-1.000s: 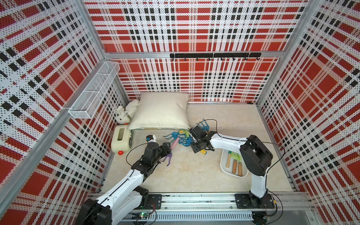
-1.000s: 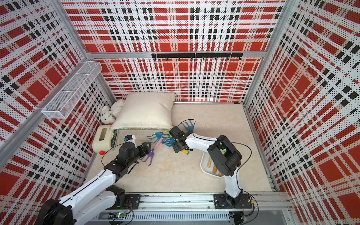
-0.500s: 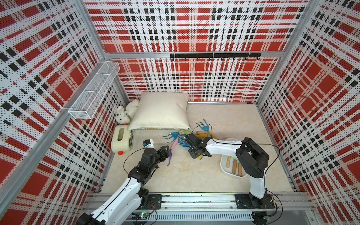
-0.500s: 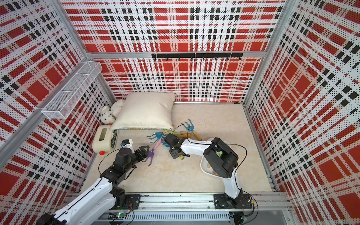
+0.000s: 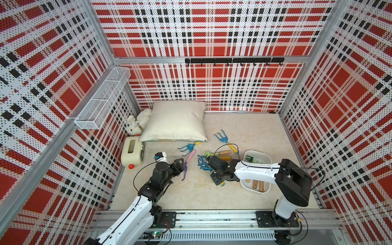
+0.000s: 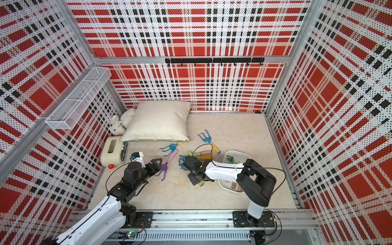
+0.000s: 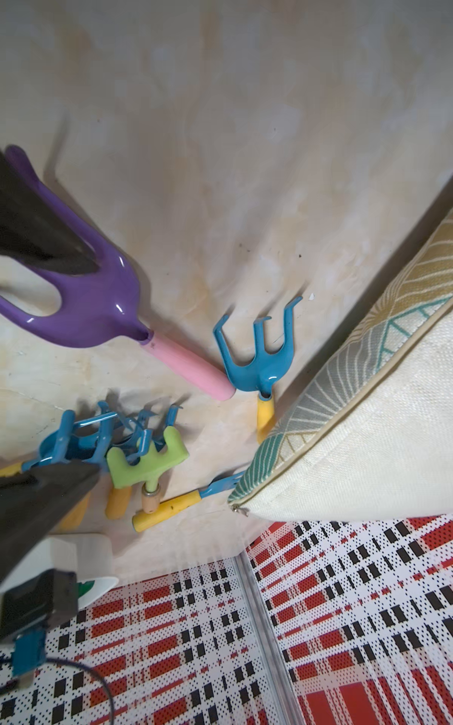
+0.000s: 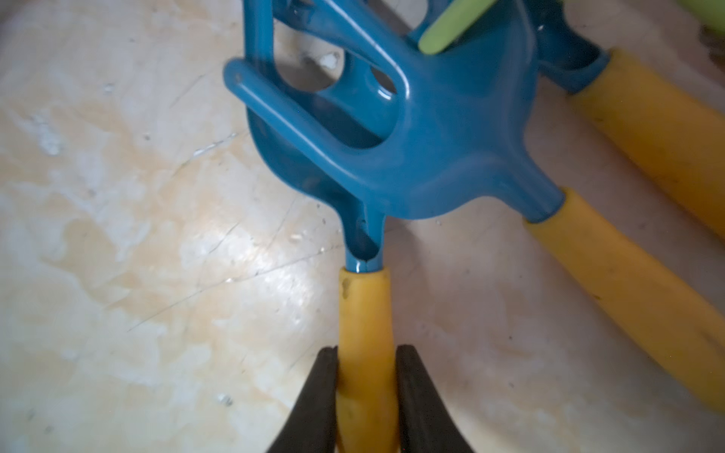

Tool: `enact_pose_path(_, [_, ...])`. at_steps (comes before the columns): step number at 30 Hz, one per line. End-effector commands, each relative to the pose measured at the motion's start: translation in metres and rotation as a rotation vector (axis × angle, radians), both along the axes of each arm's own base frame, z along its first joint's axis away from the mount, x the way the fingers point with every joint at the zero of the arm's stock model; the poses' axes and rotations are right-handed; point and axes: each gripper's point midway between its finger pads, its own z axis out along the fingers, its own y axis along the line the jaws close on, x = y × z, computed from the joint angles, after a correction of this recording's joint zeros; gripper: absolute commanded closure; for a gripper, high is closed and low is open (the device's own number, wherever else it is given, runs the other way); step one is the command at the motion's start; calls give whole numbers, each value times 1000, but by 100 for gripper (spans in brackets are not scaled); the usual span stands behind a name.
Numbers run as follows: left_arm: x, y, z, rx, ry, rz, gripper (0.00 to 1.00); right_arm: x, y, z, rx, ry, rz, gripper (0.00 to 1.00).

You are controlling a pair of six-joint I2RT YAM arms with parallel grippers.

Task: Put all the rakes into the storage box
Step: Pick up the rake at the center of the board.

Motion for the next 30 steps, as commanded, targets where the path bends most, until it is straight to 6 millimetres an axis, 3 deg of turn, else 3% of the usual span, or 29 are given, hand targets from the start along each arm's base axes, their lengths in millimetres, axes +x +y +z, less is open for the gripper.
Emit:
enact_pose_path(1, [1,-1,1,-6,-5,0,19,1,33,36,269,44,-10,100])
enact_pose_path(7, [1,-1,5,-11,-15,4,19,-5,61,76,654,232,20,100])
enact_pose_path(18, [-7,12,21,-34,-80,65,20,-11,56,144,1060,409,14,100])
enact_pose_path(21, [-8,15,28,-41,-109,77,20,-10,52,153,1059,391,-1,100])
enact_pose_path(26, [-11,18,26,-38,-102,84,19,7,18,174,1061,268,-108,100])
enact_pose_path(30, [-11,17,18,-33,-87,79,19,1,17,186,1064,264,-73,100])
